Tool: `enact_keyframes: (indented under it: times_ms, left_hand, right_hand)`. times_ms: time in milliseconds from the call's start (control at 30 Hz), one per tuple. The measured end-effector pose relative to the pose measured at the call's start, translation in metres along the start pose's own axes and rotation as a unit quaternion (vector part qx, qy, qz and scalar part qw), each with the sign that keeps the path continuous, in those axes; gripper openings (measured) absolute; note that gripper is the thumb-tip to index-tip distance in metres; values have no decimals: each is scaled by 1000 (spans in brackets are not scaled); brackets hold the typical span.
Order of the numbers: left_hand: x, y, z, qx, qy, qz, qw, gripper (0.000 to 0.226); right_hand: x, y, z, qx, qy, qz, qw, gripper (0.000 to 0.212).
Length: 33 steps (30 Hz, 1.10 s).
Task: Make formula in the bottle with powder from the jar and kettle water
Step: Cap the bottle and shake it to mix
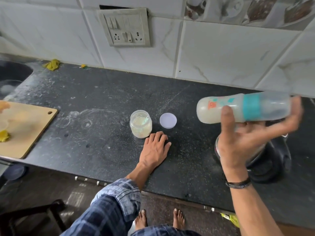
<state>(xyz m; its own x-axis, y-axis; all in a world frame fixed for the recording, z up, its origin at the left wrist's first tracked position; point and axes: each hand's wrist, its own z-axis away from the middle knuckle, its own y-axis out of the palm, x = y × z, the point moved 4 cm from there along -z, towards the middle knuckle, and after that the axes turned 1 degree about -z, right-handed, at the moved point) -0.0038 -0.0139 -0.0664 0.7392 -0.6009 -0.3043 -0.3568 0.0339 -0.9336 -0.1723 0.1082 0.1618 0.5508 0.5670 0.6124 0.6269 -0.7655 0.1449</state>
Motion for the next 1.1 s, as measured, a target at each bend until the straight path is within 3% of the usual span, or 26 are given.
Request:
enact_keyframes:
  times_ms: [100, 267, 367, 433, 500, 700, 867, 1033, 1100]
  left_hand:
    - [-1, -1, 1, -1, -1, 5, 1000, 32]
    - [-3, -5, 0, 2, -2, 1, 1000, 33]
    - [-2, -5, 2, 7, -4, 1, 1000, 33]
    - [-2, -5, 2, 5, -3, 4, 1000, 33]
    - [-2, -4, 1, 8, -5, 4, 1000, 34]
    - [-1, -3, 1, 6, -5, 1, 1000, 34]
    - [-1, -2, 0, 6, -5, 1, 1000, 33]
    - [0, -1, 0, 5, -4, 2, 1000, 33]
    - [0, 0, 0, 4, -3, 3, 1000, 33]
  right_hand:
    - [-11, 11, 7, 84, 147, 50, 984, 89]
    - [-17, 3, 19, 34, 66, 19, 997, 91]
    - [-49, 10, 40, 178, 176, 153, 956, 93]
    - [-67, 9, 63, 276, 187, 229, 915, 93]
    - [-83, 5, 82, 318, 194, 250, 894, 88]
    - [-109, -4, 117, 348, 216, 298, 862, 81]
    - [-110, -5, 130, 345, 187, 318, 863, 83]
    - [-112, -7, 134, 334, 213, 295, 869, 104]
    - [-114, -4, 133, 330, 218, 299, 868, 103]
